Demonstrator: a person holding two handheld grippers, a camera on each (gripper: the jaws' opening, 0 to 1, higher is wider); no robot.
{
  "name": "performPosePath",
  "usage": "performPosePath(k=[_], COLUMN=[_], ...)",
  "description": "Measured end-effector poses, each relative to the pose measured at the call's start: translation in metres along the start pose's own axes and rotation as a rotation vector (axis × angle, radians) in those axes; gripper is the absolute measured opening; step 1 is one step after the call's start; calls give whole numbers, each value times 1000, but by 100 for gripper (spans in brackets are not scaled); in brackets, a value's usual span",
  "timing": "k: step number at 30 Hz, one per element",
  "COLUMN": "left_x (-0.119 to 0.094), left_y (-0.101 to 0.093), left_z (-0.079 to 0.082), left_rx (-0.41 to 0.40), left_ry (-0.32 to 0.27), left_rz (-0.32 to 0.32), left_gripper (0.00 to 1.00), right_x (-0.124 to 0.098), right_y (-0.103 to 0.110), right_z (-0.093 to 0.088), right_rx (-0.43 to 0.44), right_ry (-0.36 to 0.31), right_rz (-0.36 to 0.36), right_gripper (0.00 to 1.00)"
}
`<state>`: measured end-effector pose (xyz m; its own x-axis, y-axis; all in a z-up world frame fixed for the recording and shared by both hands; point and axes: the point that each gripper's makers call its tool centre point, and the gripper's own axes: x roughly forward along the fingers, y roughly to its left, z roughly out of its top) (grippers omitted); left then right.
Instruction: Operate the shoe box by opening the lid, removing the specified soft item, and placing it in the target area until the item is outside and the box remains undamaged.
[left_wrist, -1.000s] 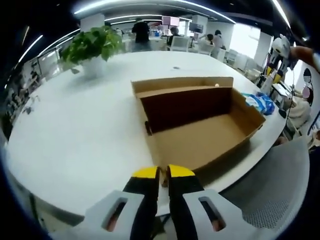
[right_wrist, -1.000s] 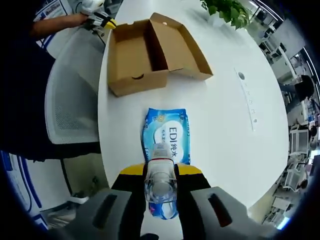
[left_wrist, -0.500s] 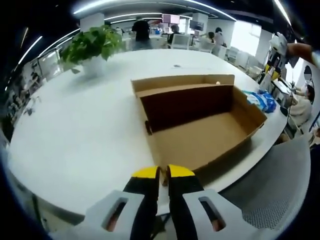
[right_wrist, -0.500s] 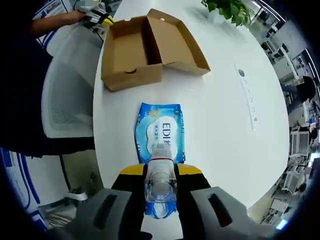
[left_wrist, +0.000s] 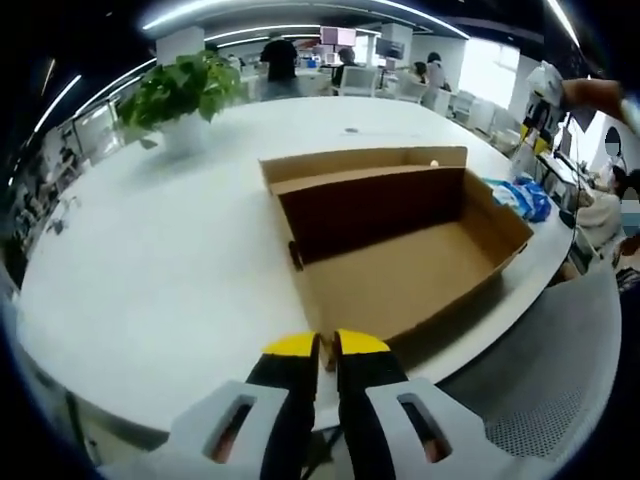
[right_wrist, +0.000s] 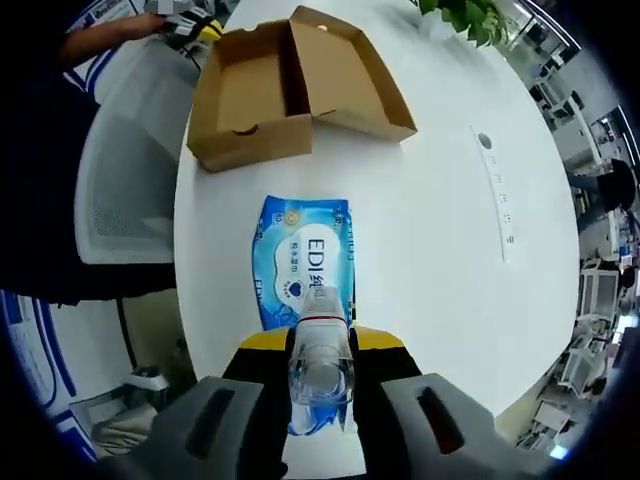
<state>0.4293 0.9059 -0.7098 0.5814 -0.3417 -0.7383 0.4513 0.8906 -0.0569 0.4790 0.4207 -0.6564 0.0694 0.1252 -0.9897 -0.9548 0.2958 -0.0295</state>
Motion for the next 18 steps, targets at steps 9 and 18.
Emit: performPosePath(k=[9,18], left_x=[0,1], left_y=[0,0], left_z=[0,1], left_rx=[3,9], left_ry=[11,18], left_rz=[-6,-10], left_gripper=[3,3], right_x=[7,17], right_y=[-13,-26], right_z=[-2,-7], right_rx=[-13,-25], right_ry=[19,45], right_rz=[-2,3], right_gripper=[19,19])
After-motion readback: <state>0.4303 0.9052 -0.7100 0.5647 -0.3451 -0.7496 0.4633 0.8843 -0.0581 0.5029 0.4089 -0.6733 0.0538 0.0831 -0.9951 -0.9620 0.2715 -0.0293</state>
